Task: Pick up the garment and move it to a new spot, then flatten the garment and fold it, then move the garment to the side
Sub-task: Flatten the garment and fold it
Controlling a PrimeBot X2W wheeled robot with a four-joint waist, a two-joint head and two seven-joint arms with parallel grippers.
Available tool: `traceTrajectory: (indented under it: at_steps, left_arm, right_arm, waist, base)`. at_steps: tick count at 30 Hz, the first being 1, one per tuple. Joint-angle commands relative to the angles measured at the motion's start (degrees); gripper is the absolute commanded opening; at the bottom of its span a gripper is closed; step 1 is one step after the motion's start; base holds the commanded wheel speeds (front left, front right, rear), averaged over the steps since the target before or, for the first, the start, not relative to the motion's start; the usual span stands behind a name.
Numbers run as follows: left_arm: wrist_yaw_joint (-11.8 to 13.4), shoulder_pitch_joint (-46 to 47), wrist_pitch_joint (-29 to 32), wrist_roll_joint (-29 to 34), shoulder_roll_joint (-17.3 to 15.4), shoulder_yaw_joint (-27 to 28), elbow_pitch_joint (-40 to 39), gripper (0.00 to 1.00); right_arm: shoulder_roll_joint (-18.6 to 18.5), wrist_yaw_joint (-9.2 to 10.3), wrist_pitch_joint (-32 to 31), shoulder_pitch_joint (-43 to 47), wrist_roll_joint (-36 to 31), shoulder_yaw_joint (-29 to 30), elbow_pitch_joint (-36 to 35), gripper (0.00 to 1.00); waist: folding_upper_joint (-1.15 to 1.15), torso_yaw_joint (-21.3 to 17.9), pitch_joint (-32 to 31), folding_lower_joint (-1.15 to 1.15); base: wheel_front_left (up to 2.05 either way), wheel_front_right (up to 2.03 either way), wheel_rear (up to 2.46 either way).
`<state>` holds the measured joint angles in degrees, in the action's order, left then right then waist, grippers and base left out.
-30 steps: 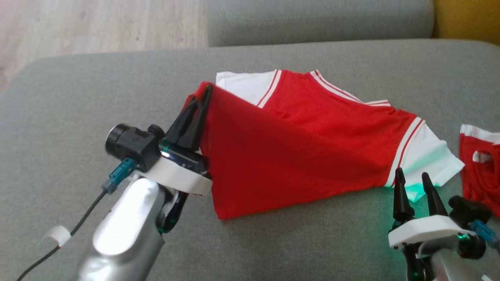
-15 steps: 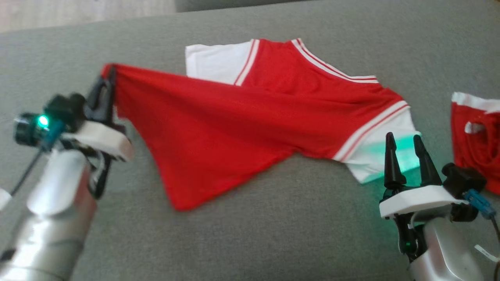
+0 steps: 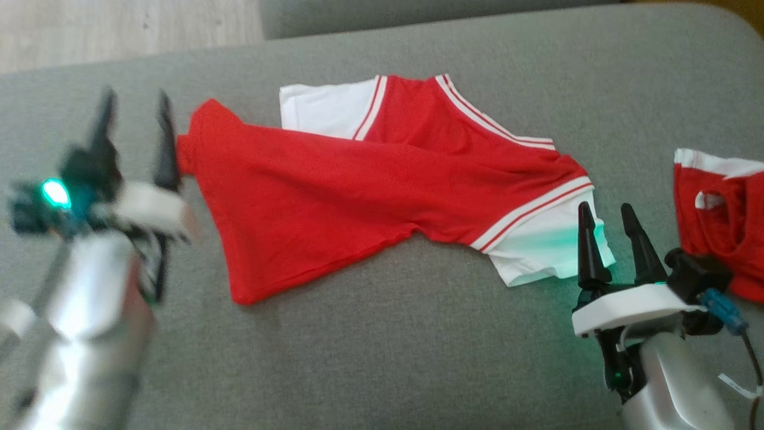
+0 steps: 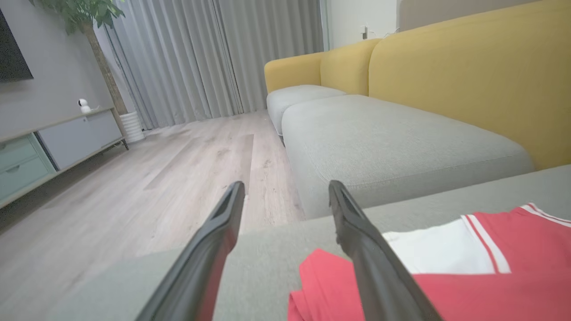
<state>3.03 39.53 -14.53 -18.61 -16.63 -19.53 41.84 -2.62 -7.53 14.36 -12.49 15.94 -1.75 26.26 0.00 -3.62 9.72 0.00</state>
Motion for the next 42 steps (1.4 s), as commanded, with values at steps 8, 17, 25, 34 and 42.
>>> traceTrajectory:
  at_steps: [8,17,25,34,42]
  left_arm:
    - [0.63,-17.71,-0.46,1.41,4.88,6.57,-12.2,1.0]
    - [-1.82,-34.37,-0.46,5.26,10.49,11.96,-19.4,1.0]
    - [-3.9,-39.5,-0.47,7.31,12.85,14.4,-20.6,1.0]
    - [-7.21,-35.45,-0.47,6.91,13.62,14.2,-17.9,1.0]
    - [-9.37,-29.05,-0.47,-1.37,13.73,9.94,-12.83,1.0]
  right_arm:
    - [-0.26,0.04,0.63,2.53,-4.28,-1.6,-2.12,1.0]
    - [-0.26,0.04,0.63,6.42,-5.95,-0.79,-0.32,1.0]
    - [-0.26,0.04,0.63,7.37,-5.62,-1.0,0.93,1.0]
    - [-0.26,0.04,0.63,5.41,-5.96,-1.62,0.21,1.0]
    - [-0.26,0.04,0.63,2.12,-7.12,-0.96,-1.12,1.0]
  waist:
    - [0.0,2.66,-5.73,0.0]
    - [0.0,5.16,-9.98,0.0]
    - [0.0,5.77,-10.49,0.0]
    - [0.0,4.55,-5.61,0.0]
    - [0.0,2.07,0.84,0.0]
  base:
    - [0.0,0.0,0.0]
    - [0.0,0.0,0.0]
    - [0.0,0.0,0.0]
    - [0.0,0.0,0.0]
    - [0.0,0.0,0.0]
